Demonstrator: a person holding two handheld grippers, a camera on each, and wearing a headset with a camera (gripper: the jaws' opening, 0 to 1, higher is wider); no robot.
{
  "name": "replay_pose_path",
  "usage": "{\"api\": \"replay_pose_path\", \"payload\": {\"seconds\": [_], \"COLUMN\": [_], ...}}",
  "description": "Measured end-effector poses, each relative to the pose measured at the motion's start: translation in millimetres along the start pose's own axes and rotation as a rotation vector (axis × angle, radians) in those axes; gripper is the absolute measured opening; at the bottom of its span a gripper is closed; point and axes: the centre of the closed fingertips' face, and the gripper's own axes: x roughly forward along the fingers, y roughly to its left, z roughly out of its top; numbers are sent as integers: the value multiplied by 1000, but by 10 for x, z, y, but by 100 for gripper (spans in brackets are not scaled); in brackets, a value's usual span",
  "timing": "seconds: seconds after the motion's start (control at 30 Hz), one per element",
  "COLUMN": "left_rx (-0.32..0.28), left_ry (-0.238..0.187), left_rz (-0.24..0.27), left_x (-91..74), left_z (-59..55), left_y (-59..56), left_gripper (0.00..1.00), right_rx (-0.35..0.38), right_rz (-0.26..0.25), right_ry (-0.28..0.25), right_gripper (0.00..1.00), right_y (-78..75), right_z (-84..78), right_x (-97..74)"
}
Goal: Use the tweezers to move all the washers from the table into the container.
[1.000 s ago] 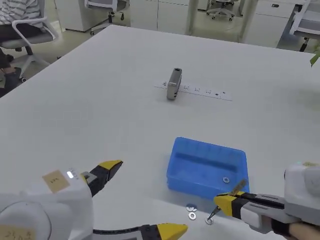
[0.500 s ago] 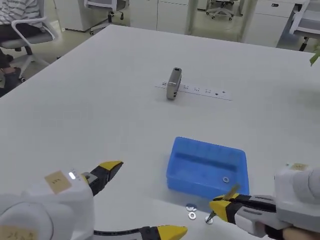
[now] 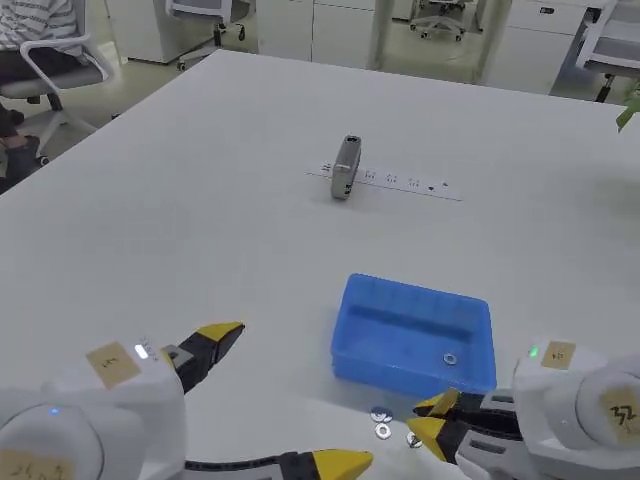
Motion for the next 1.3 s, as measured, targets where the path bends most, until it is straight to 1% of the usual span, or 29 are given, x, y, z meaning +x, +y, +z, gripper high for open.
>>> {"api": "replay_pose_path", "payload": {"seconds": [0.1, 0.2, 0.33, 0.4, 0.47, 0.57, 0.73, 0.83, 0.93, 1.0, 1.07, 1.1, 1.17, 1.23, 1.3], "left_rx": [-1, 0, -3, -4, -5, -4, -8, -7, -7, -15, -18, -19, -15, -12, -8], "left_ry": [2, 0, 0, 0, -1, 1, 0, 0, 1, -1, -5, -8, -8, -5, -7], "left_rz": [-1, 0, 2, 2, 2, 1, 0, -4, -2, -4, -6, -9, -10, -12, -11], "left_x": [1, 0, -1, -1, -1, -2, -4, -3, -4, -4, -5, -6, -5, -4, -5], "left_z": [-4, -1, -1, -3, -1, -4, -3, -2, -2, 0, 6, 11, 10, 6, 9], "left_y": [-1, 2, 9, 11, 10, 9, 7, 0, 5, 5, 6, 2, -5, -13, -11], "left_gripper": [97, 97, 97, 97, 97, 97, 97, 97, 97, 97, 96, 96, 96, 96, 96], "right_rx": [-6, 14, 31, 28, 29, 54, 49, 71, 108, 128, 161, 192, 222, 237, 274], "right_rz": [-3, -9, -4, -6, -9, -12, -30, -29, -25, -23, -22, -23, -24, -33, -40], "right_ry": [-1, -4, -5, -1, -9, -43, -68, -98, -142, -163, -198, -230, -256, -265, -282], "right_gripper": [2, 2, 3, 3, 3, 3, 3, 3, 3, 3, 3, 3, 3, 3, 3], "right_y": [-13, -37, -36, -45, -57, -87, -171, -232, -280, -303, -337, -364, -407, -454, -501], "right_z": [9, 17, 24, 31, 65, 163, 279, 362, 476, 526, 599, 655, 707, 729, 753], "right_x": [8, 10, -1, -17, -45, -102, -191, -252, -326, -358, -397, -419, -449, -464, -469]}}
